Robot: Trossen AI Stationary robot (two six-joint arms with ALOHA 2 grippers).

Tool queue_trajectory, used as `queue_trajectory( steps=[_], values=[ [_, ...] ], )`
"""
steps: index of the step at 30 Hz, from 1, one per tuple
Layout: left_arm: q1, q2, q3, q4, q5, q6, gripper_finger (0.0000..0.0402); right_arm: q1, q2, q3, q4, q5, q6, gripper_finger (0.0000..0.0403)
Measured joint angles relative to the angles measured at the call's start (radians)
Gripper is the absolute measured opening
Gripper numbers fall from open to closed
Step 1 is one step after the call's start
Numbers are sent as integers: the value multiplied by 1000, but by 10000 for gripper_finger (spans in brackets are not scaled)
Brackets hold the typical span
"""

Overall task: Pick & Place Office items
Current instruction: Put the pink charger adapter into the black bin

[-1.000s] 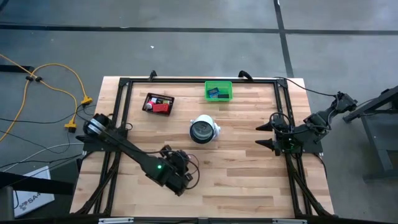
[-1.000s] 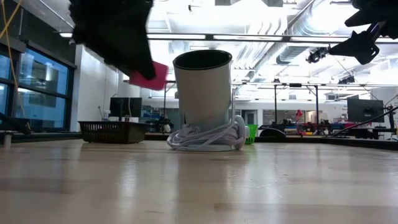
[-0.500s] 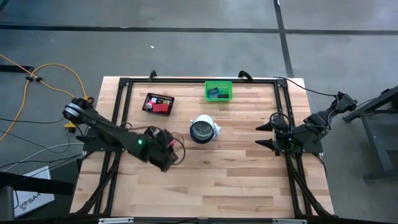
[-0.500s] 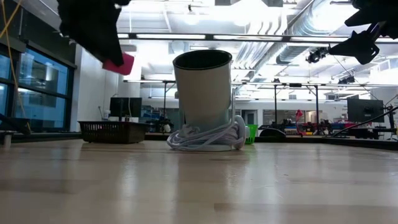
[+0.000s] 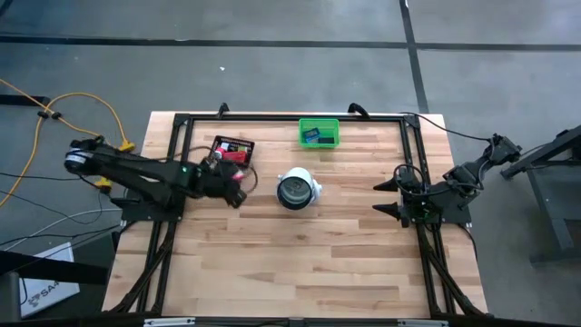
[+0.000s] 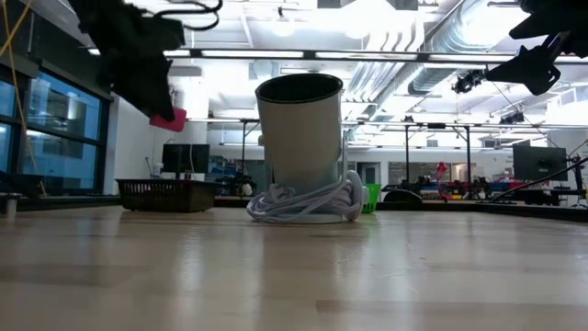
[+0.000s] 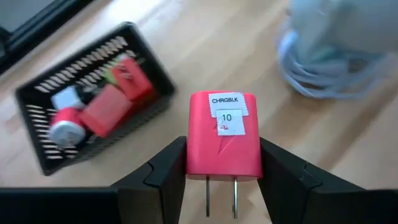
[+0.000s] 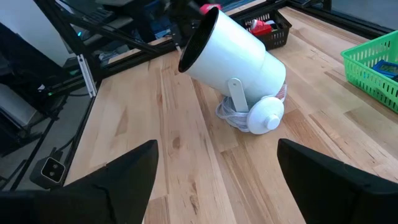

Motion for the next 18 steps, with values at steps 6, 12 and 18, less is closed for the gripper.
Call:
queue_trajectory(
  steps=[6,12,18],
  values=[
    [161,-116,-76,44,56,97,163,0,0,0,0,0,0,317],
    [365,-161,-98,60,143,194,163,0,0,0,0,0,0,317],
    [560,-137,-98,138,248,317,163,0,0,0,0,0,0,317]
  ],
)
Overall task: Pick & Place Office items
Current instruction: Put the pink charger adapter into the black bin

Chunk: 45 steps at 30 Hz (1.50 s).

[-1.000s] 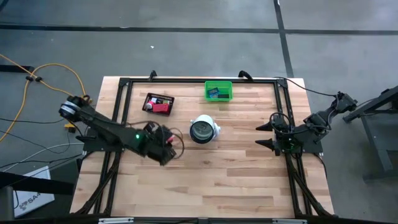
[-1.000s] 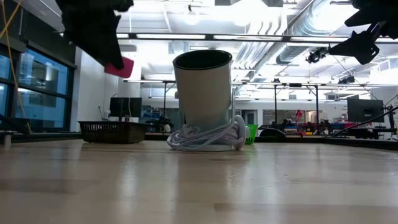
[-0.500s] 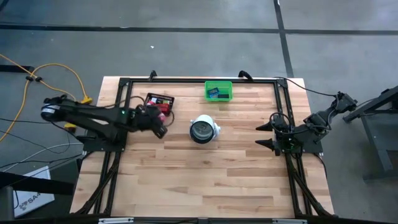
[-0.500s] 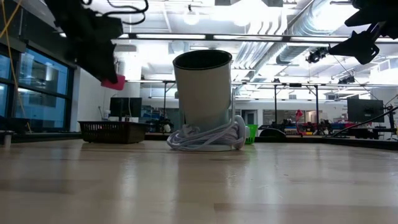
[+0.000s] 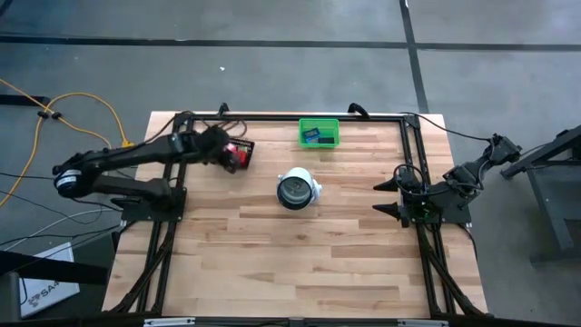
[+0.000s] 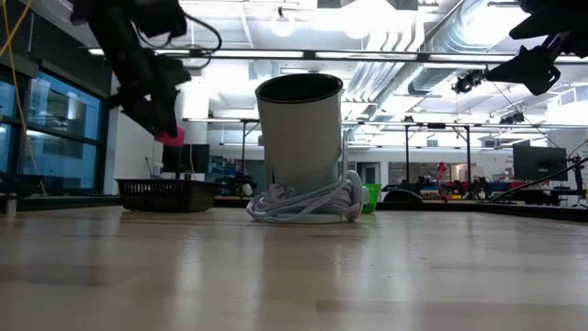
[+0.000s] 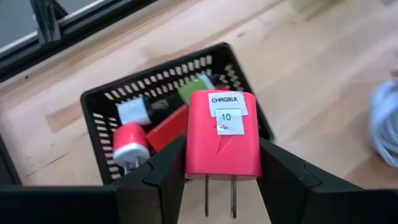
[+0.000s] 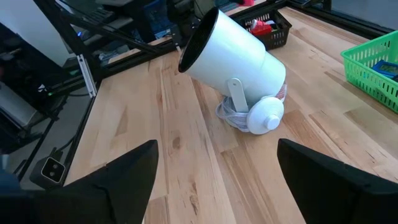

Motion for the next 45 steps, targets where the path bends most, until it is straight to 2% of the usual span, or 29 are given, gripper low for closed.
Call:
queue_trajectory(
  steps=[9,15,23,33,45],
  values=[
    [268,103,0,91,151,131,163,0,0,0,0,0,0,317],
    [362,210,0,173,256,188,163,0,0,0,0,0,0,317],
    [375,325,0,229,296,200,163,0,0,0,0,0,0,317],
    [335,336,-35,252,253,150,163,0,0,0,0,0,0,317],
    [335,333,-167,495,244,102,163,0,0,0,0,0,0,317]
  ],
)
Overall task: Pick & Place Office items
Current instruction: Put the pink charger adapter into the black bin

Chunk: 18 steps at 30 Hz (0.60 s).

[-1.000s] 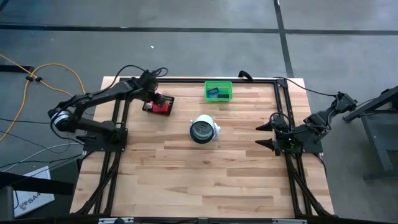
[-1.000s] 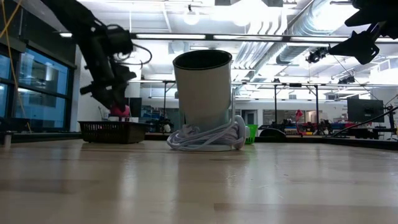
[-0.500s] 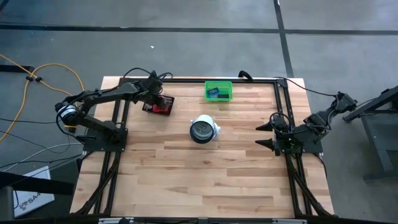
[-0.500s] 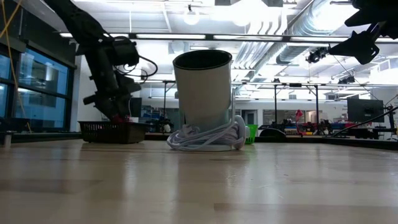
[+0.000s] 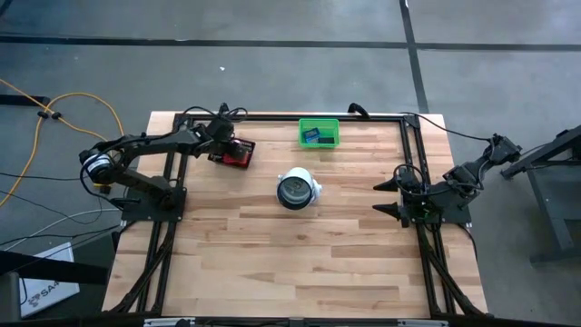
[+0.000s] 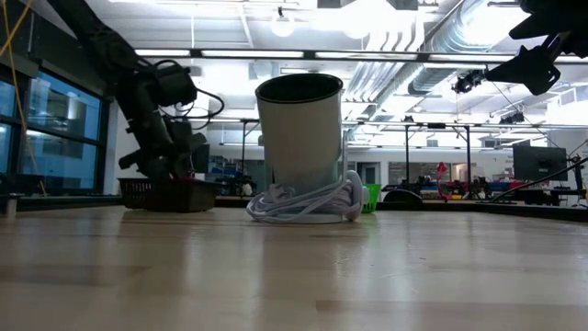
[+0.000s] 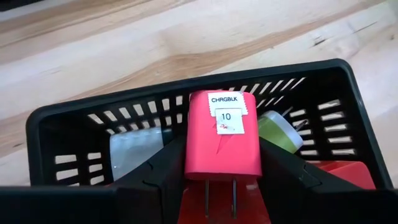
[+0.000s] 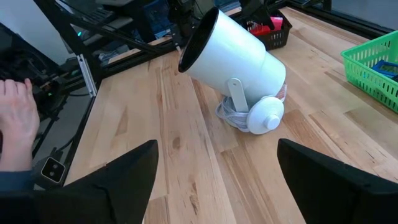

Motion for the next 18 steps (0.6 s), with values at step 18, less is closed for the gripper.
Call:
queue_trajectory(
  steps=[18],
  values=[
    [0,-16,-11,-8,38,-20,184,0,0,0,0,0,0,317]
  ],
)
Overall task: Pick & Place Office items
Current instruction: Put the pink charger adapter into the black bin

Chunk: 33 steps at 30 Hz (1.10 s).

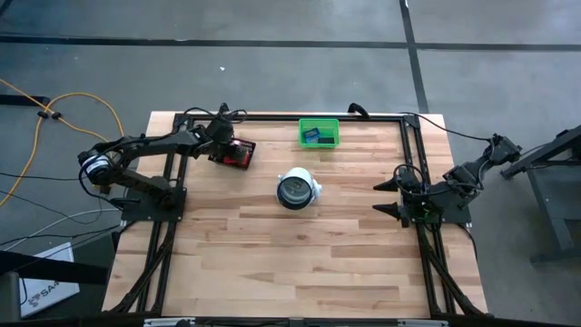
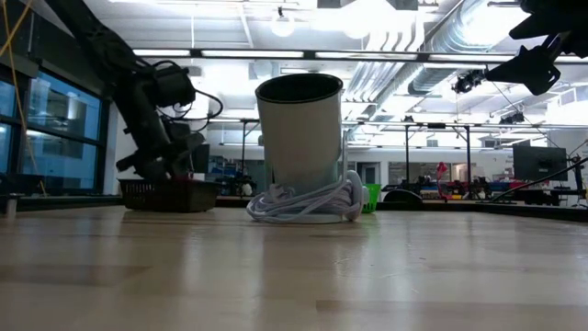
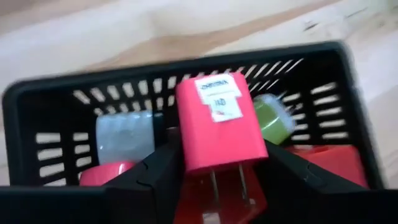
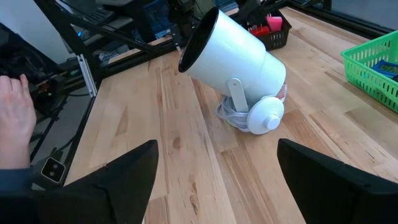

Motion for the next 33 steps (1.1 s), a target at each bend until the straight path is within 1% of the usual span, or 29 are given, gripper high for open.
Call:
queue_trajectory(
  steps=[6,24,29,33],
  values=[
    [0,-8,1,2,-5,0,195,0,0,0,0,0,0,317],
    [1,-11,2,7,-3,2,196,0,0,0,0,0,0,317],
    [1,-46,3,-3,0,3,196,0,0,0,0,0,0,317],
    [1,-81,3,-47,-4,4,196,0,0,0,0,0,0,317]
  ],
)
